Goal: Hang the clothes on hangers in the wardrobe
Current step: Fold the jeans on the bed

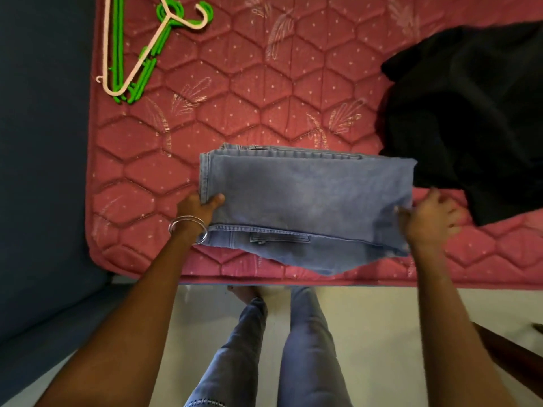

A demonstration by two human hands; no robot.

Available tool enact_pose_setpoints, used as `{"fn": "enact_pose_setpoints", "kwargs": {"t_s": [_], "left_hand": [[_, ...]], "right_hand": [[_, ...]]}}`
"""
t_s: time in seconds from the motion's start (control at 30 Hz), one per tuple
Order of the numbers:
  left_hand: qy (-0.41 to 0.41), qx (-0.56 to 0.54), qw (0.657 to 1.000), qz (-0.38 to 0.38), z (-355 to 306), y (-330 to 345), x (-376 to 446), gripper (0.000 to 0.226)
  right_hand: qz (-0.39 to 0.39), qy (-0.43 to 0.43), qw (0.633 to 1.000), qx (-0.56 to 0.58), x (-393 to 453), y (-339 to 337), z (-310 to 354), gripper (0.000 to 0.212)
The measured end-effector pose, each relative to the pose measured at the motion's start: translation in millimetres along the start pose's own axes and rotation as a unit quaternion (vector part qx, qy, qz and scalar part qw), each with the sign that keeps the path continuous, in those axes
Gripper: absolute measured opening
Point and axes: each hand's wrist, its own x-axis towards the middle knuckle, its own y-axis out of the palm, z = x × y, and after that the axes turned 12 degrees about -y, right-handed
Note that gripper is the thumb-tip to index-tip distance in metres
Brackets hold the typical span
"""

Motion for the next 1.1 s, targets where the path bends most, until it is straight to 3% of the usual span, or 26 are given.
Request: {"fn": "enact_pose_setpoints", "kwargs": {"t_s": [0.1,0.17,0.23,0.43,0.57,0.73,0.87,0.93,1.03,1.1], "left_hand": [[0.003,0.028,0.999,-0.028,-1.3,7.5,-4.1,0.057],[0.018,0.067,0.996,-0.053,-1.3,12.0,-10.0,0.057],[0.022,0.092,0.994,-0.062,-3.6,15.8,-11.3,0.057],[-0.014,0.103,0.992,-0.067,1.1,20.5,-8.5,0.058],[-0.066,0.005,0.997,-0.028,-5.4,18.3,-13.4,0.05],[-0.09,-0.069,0.992,-0.051,-18.3,16.4,-18.6,0.043],[-0.035,-0.068,0.993,-0.085,-25.8,17.4,-25.2,0.037],[-0.019,-0.057,0.992,-0.115,-26.1,21.6,-28.8,0.038],[-0.063,-0.052,0.989,-0.125,-23.1,30.3,-31.0,0.045],[-0.104,-0.069,0.987,-0.104,-24.9,28.5,-27.9,0.049]], "right_hand": [[-0.046,-0.223,0.974,0.011,-12.2,35.7,39.3,0.074],[-0.006,-0.354,0.935,-0.015,-29.1,64.0,72.2,0.079],[0.033,-0.425,0.901,-0.076,-37.9,91.7,91.9,0.078],[0.148,-0.41,0.894,-0.106,-23.5,129.0,92.6,0.076],[0.195,-0.442,0.871,-0.09,-11.5,114.0,89.1,0.082],[0.079,-0.443,0.887,-0.103,1.9,86.1,64.2,0.071],[0.09,-0.487,0.854,-0.156,57.1,70.0,52.7,0.059],[0.122,-0.461,0.862,-0.169,67.0,66.3,55.0,0.059],[0.099,-0.425,0.886,-0.157,35.6,70.5,68.0,0.07],[0.079,-0.482,0.861,-0.14,12.6,82.6,71.8,0.072]]}}
